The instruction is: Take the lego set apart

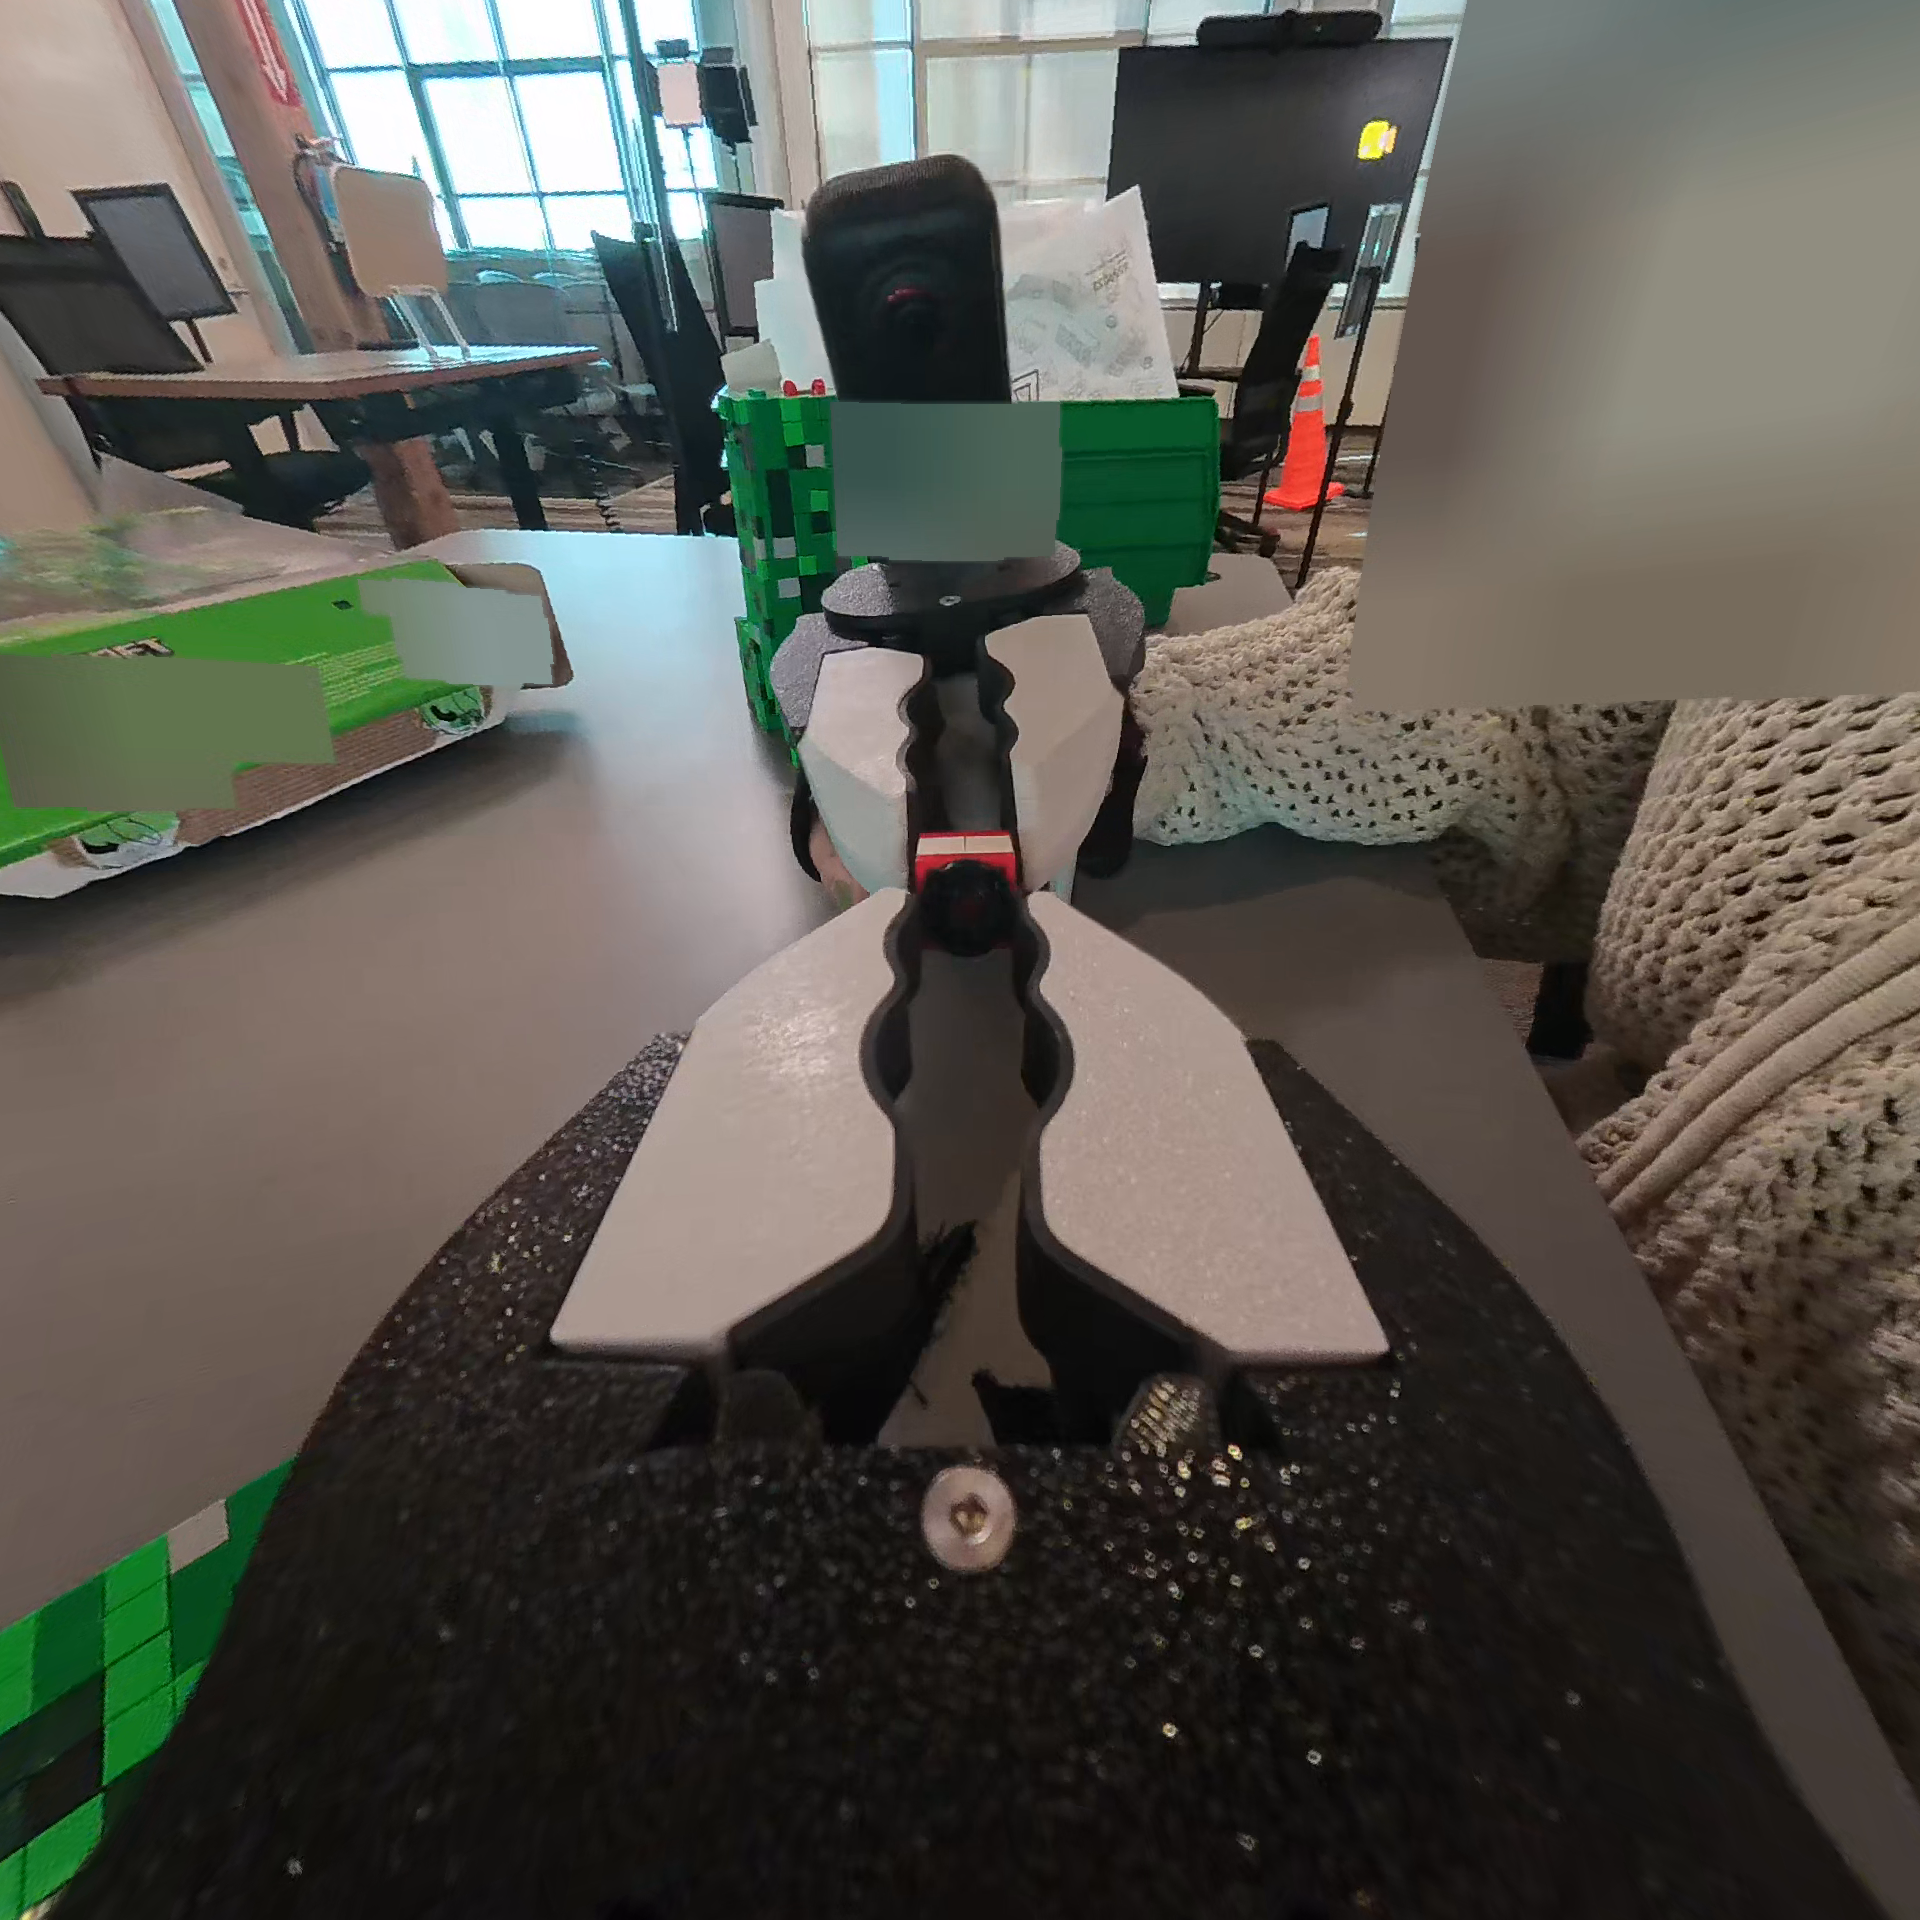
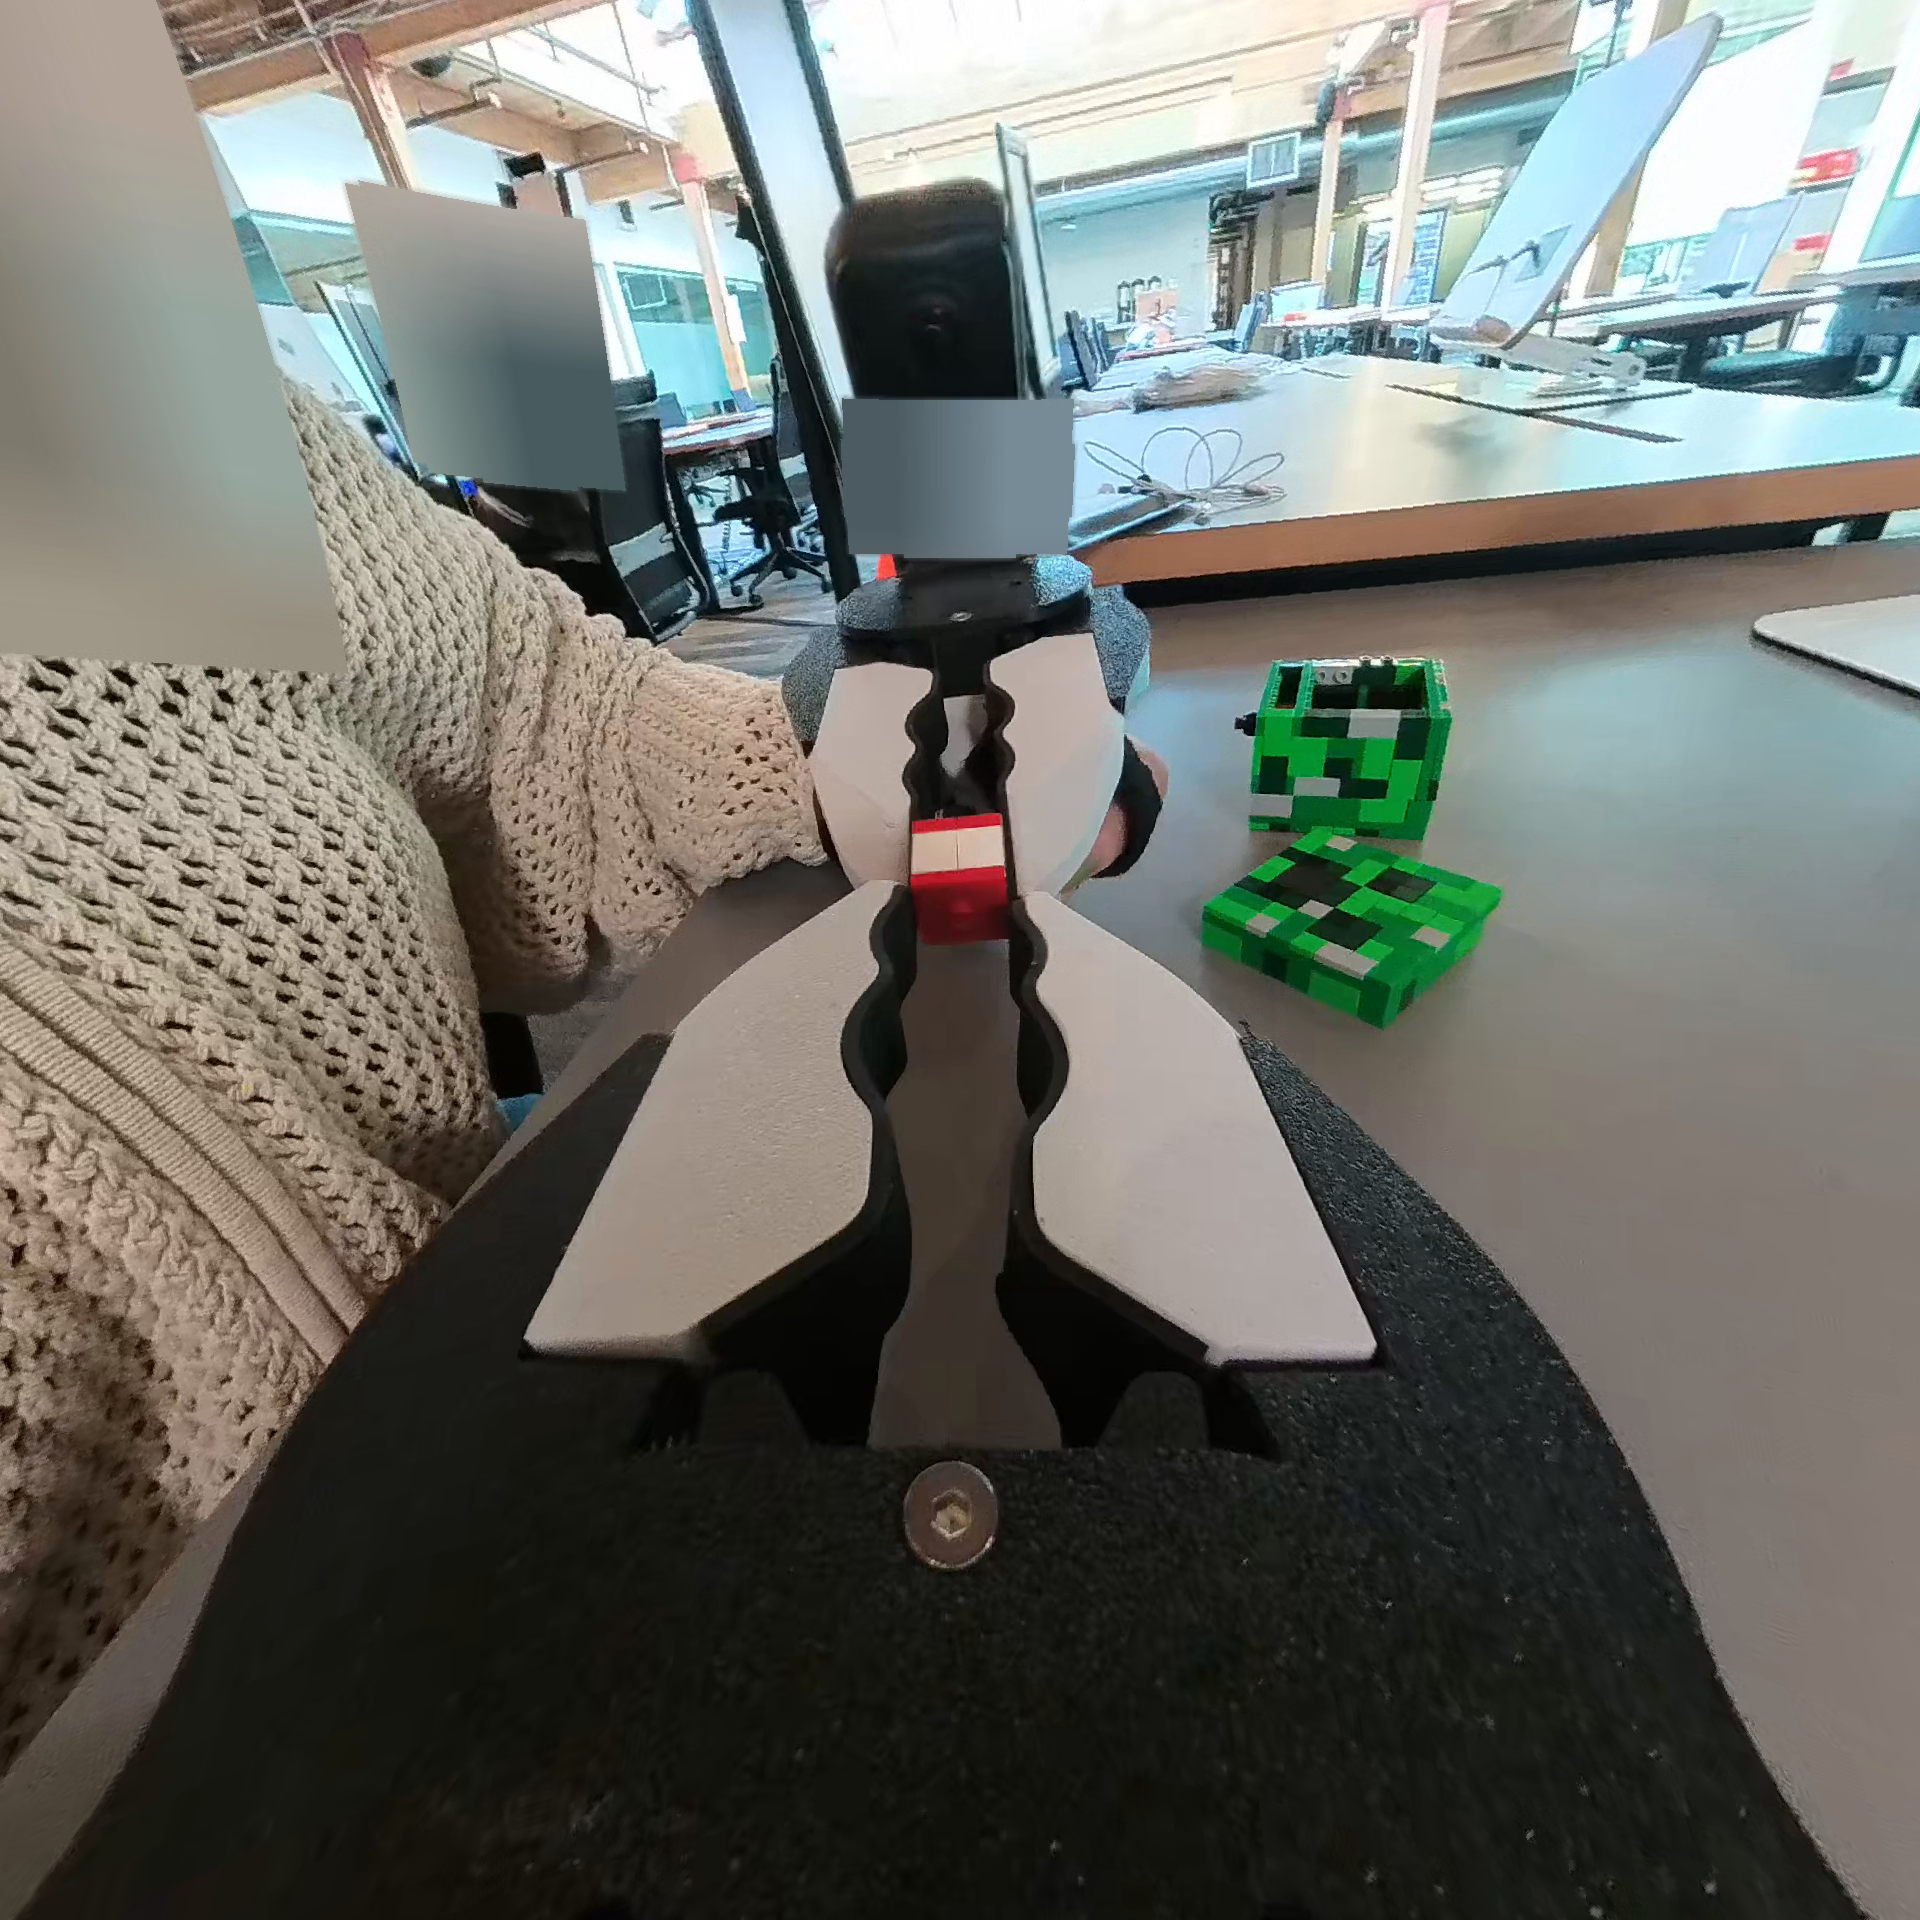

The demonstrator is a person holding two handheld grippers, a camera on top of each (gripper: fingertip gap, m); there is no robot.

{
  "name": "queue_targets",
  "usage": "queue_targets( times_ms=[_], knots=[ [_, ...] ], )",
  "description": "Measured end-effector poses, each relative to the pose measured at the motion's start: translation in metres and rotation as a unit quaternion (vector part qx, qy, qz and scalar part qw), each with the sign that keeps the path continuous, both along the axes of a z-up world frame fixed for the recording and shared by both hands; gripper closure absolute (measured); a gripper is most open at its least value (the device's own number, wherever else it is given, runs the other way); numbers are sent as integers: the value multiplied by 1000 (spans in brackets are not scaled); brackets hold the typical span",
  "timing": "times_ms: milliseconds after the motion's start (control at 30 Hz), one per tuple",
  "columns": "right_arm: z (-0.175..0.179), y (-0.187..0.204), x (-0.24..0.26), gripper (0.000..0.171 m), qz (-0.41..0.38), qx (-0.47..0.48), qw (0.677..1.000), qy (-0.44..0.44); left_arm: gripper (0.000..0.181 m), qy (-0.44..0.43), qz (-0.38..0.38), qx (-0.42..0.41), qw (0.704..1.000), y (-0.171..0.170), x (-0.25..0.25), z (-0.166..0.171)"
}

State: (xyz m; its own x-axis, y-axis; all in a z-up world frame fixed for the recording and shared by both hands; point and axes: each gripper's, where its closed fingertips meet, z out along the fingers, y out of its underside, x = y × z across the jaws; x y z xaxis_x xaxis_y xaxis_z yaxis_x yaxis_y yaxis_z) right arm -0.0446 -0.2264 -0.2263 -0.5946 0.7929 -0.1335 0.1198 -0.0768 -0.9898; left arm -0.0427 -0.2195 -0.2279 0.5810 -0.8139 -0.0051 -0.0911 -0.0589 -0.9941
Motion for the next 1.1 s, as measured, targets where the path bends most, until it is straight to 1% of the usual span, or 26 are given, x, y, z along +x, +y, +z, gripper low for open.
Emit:
queue_targets(
  times_ms=[67, 167, 267, 367, 533, 600, 700, 833, 867, 900, 967, 1000, 1033, 1100],
  knots=[
    [0, -1, 0, 156, -1, 7, 1000, 1, 165, -8, -6, -9, 1000, -1, 0, 0],
    [-5, -4, 3, 156, 11, 53, 998, -9, 165, 4, -25, -19, 999, -6, 3, -4],
    [-20, -9, 9, 157, 25, 131, 990, -38, 165, 56, -44, -32, 997, -11, 8, -20],
    [-34, -10, 11, 157, 24, 206, 976, -62, 165, 113, -47, -33, 992, -12, 8, -33],
    [-59, -7, 11, 157, 17, 338, 936, -93, 165, 209, -43, -27, 977, -12, 5, -57],
    [-64, -2, 8, 157, 3, 387, 918, -85, 165, 234, -23, -14, 972, -7, 1, -62],
    [-64, 3, 3, 157, -20, 434, 899, -52, 165, 236, -4, -16, 972, -3, -3, -61],
    [-64, 9, -3, 157, -49, 506, 860, -26, 164, 224, 14, -34, 974, 2, -9, -62],
    [-64, 11, -5, 157, -61, 508, 858, -29, 164, 221, 24, -38, 974, 4, -11, -61],
    [-63, 14, -7, 157, -76, 496, 864, -37, 164, 215, 33, -40, 975, 6, -14, -60],
    [-58, 18, -12, 156, -106, 439, 891, -51, 165, 200, 58, -35, 978, 11, -19, -53],
    [-52, 18, -13, 171, -116, 410, 904, -49, 165, 193, 86, -33, 977, 17, -27, -49],
    [-45, 20, -17, 171, -136, 381, 913, -40, 165, 166, 83, -35, 982, 17, -27, -43],
    [-36, 19, -20, 171, -149, 349, 925, -30, 165, 129, 85, -29, 988, 17, -29, -33]
  ],
)
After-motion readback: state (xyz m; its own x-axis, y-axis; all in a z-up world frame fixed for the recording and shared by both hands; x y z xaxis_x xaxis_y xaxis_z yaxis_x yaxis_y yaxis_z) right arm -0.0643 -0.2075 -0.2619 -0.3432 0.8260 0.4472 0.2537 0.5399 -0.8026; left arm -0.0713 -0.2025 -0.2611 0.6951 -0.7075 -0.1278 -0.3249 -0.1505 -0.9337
